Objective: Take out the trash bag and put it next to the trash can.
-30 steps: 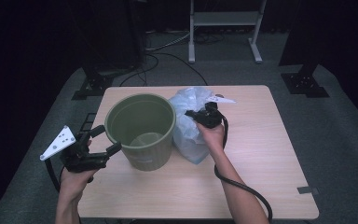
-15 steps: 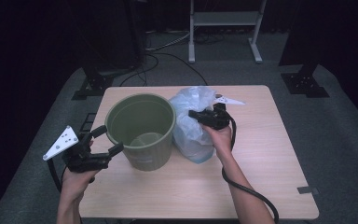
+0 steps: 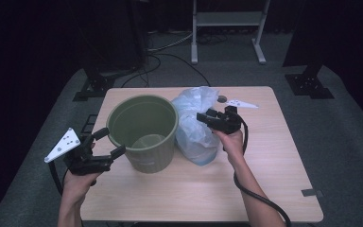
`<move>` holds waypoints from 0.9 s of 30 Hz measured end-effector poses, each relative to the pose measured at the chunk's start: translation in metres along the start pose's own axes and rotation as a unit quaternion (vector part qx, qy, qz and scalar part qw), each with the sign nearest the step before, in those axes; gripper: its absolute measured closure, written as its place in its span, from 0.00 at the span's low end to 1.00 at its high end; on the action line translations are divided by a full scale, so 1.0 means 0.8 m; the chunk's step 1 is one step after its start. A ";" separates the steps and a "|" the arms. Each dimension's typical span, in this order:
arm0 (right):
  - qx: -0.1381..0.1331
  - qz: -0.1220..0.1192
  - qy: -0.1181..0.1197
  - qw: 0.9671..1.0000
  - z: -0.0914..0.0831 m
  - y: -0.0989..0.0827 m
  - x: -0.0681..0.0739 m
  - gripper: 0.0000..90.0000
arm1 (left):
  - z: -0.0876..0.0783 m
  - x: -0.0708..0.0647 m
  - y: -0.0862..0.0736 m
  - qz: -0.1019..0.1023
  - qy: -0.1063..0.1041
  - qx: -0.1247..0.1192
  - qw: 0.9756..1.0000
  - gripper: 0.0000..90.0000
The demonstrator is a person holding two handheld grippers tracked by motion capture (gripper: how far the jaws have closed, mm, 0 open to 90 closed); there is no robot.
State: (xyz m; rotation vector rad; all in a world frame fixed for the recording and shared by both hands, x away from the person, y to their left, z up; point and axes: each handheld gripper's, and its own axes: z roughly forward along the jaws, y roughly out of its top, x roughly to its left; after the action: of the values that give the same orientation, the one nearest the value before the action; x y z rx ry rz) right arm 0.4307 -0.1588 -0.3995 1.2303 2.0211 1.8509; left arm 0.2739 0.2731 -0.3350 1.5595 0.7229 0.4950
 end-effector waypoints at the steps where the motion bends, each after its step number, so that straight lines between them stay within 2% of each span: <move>1: 0.000 -0.001 0.000 1.000 -0.003 0.000 0.001 0.39 | 0.000 0.000 0.000 0.001 0.000 0.001 1.000 0.08; 16: 0.014 -0.019 0.003 1.000 -0.035 -0.007 0.006 0.33 | 0.001 -0.002 -0.002 0.002 0.000 0.005 1.000 0.08; 27: 0.026 -0.028 0.002 0.999 -0.054 -0.022 0.005 0.30 | 0.002 -0.003 -0.003 0.003 -0.001 0.006 1.000 0.08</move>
State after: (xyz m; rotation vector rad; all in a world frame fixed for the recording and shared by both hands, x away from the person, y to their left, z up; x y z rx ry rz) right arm 0.3943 -0.1875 -0.4035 1.1702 2.0974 1.7881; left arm 0.2726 0.2704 -0.3371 1.5732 0.7220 0.4942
